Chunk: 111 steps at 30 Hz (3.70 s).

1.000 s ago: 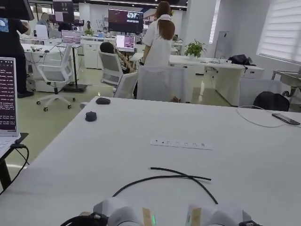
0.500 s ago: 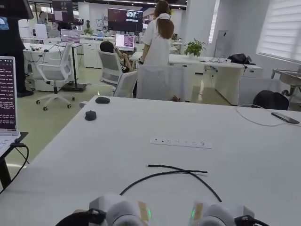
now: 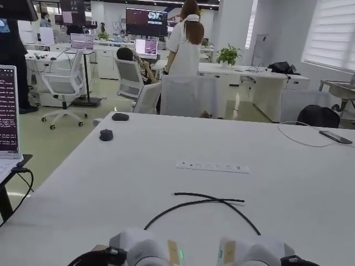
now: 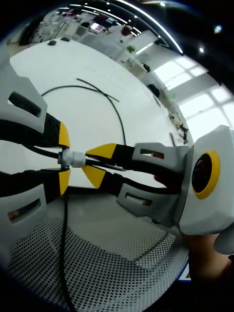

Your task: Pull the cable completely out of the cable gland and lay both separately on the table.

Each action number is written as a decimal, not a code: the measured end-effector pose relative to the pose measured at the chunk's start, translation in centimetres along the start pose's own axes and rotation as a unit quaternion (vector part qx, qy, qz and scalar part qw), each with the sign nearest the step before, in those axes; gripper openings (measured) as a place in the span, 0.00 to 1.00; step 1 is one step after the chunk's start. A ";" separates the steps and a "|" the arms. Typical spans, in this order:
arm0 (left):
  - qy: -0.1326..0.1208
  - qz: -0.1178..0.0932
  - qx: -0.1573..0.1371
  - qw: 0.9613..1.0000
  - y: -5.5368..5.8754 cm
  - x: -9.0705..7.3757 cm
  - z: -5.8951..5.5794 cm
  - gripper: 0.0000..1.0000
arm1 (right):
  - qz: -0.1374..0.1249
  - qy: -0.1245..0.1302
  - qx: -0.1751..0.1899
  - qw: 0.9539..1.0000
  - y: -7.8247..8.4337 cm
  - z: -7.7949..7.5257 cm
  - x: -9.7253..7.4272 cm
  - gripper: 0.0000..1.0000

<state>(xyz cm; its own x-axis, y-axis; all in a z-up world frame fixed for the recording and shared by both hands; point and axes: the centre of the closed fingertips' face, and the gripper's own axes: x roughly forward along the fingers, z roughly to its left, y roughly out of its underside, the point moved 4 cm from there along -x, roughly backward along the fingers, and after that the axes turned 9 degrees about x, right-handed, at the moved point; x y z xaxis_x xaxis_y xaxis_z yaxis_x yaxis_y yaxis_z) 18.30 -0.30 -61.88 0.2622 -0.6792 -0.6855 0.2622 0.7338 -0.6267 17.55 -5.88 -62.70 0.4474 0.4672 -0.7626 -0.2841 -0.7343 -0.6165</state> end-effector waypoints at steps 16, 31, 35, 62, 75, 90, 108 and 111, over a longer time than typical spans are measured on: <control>-0.017 0.029 -0.009 0.999 1.0 -0.2 0.4 0.16 | 0.110 0.046 0.037 0.992 3.9 -1.7 0.0 0.06; -0.008 0.014 0.000 1.000 0.3 -0.2 -0.1 0.16 | 0.008 0.002 -0.007 1.000 0.3 0.4 -0.1 0.05; -0.016 0.025 -0.003 1.000 0.7 -0.2 0.1 0.16 | 0.034 0.021 -0.007 0.999 1.2 -0.4 -0.1 0.04; -0.026 0.027 0.005 0.999 0.7 -0.4 0.2 0.16 | 0.059 0.035 0.002 0.998 2.2 -0.6 -0.2 0.04; -0.024 0.027 0.010 0.999 0.4 -0.4 -0.2 0.16 | 0.072 0.034 -0.002 0.997 2.5 -0.4 -0.1 0.18; -0.038 0.038 -0.001 0.999 1.0 -0.6 0.3 0.16 | 0.087 0.061 -0.027 0.994 2.9 -1.0 -0.5 0.03; -0.029 0.035 0.025 0.999 0.6 -0.4 -0.4 0.16 | 0.023 0.021 -0.044 0.999 0.7 0.5 -0.5 0.06; -0.033 0.033 0.014 0.999 0.7 -0.4 -0.1 0.16 | 0.034 0.024 -0.027 0.999 1.3 0.2 -0.4 0.03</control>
<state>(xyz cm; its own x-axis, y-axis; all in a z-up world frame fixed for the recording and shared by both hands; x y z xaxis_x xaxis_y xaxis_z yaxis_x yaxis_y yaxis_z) 18.28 0.47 -62.02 0.3391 -0.6303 -0.6984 0.2674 0.7763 -0.5708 16.86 -6.92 -63.21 0.4702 0.3923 -0.7906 -0.2700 -0.7889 -0.5520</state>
